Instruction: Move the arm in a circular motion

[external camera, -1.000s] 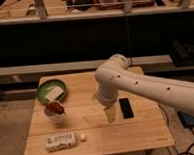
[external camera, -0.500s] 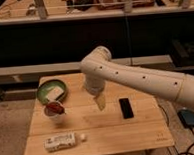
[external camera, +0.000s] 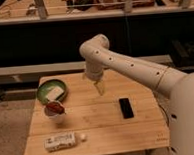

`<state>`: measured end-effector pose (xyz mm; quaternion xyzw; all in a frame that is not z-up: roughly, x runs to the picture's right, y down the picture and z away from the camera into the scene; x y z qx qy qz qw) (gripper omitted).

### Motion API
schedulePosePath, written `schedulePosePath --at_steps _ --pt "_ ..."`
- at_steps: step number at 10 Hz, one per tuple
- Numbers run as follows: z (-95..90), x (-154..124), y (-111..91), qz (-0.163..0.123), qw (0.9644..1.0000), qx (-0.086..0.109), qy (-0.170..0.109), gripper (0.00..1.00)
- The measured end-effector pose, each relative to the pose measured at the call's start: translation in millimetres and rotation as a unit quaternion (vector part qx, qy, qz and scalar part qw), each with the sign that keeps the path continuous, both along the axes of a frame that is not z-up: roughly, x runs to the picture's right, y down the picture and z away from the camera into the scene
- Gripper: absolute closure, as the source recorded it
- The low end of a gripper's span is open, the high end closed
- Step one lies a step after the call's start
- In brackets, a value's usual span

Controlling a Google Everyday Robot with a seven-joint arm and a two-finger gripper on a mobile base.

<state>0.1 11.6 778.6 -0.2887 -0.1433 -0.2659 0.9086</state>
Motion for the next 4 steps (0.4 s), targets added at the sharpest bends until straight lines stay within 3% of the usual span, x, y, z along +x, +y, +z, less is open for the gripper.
schedulePosePath --at_steps 2,4 --pt "1.6 24.3 -2.3 0.027 0.9994 -0.013 0.017 0.20" --pt "-4.1 66.6 3.8 0.055 0.9975 -0.028 0.035 0.20"
